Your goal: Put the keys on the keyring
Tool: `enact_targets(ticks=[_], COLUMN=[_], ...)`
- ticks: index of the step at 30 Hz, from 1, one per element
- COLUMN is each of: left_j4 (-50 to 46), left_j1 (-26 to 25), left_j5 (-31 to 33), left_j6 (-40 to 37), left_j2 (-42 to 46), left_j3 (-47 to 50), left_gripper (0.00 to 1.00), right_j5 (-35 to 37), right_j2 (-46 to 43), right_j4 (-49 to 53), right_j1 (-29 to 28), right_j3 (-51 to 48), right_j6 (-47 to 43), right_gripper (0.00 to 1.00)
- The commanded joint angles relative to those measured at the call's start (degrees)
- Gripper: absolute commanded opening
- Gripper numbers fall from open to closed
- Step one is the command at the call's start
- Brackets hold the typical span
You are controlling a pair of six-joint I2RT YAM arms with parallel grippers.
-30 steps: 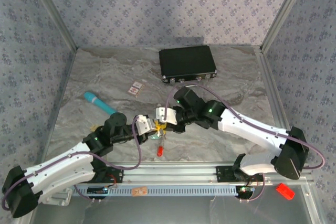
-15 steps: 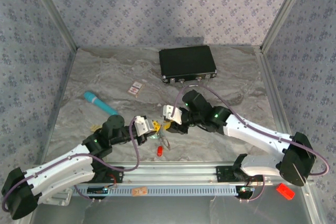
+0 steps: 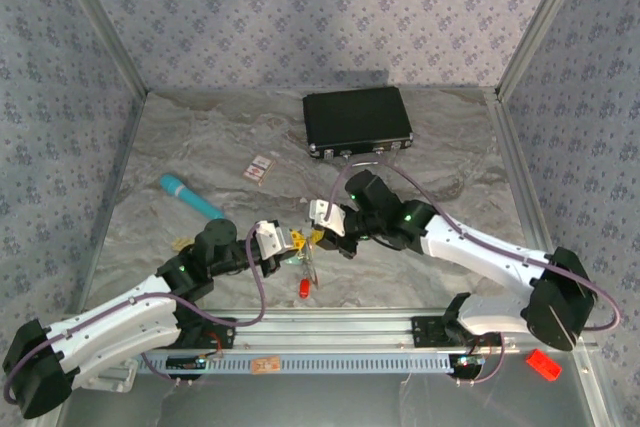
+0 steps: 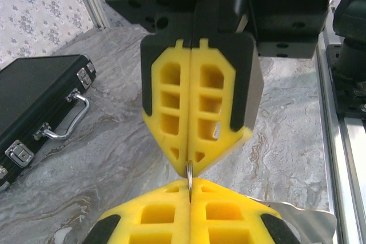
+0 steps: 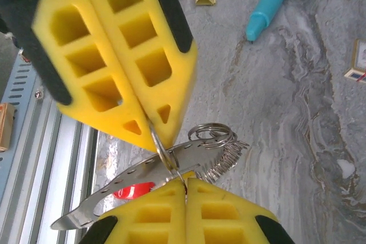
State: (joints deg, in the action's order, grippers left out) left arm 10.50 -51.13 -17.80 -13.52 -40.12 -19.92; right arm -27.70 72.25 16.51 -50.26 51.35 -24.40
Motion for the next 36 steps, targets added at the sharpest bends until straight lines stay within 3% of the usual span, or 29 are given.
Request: enact_targets(ticks=[1,3,9,14,20,30,33,36], left_j4=[5.6,6.03,6.89,7.75,8.25,8.93,5.35,-0.05], left_j1=[-0.2,-0.19,-0.22,-0.19,-0.2,-0.24,-0.19,-0.27], left_j5=[-3.19,-3.2,-3.12,-3.47,-3.64,-2.62,-0.25,1.93], left_j6=[1.02,1.15,1.54,2.17,2.34,2.79,1.91,0.31], left_j2=[1.62,1.57,1.18,0.83,0.57,0.5,0.95,1.27], left_j3=[-0.41,-0.29,0.62,0.92,0.86,0.99,0.2,-1.25], left_gripper=[0.0,0.0,0.0,0.0,0.0,0.0,0.18,0.2], right_j5=[0.57,0.32,-2.54,-3.59,-4.48,-4.16,-2.01,1.93], right_j2=[1.38,1.01,-3.33,-4.32,-3.13,-2.46,-2.64,-2.33], right_j4=[2.9,2.51,-2.53,-5.14,-6.39,-5.58,-1.51,5.63], right_j1=[0.34,0.42,0.47,0.42,0.09,0.06,-0.1,-0.82], right_j3=[1.92,1.96,-1.45,-2.5,-1.97,-0.89,1.01,3.75], right_j6=[0.36,0.42,0.58,0.88,1.26,0.79,-1.14,-4.93], right_gripper=[0.0,0.0,0.24,0.28,0.24,0.0,0.0,0.0])
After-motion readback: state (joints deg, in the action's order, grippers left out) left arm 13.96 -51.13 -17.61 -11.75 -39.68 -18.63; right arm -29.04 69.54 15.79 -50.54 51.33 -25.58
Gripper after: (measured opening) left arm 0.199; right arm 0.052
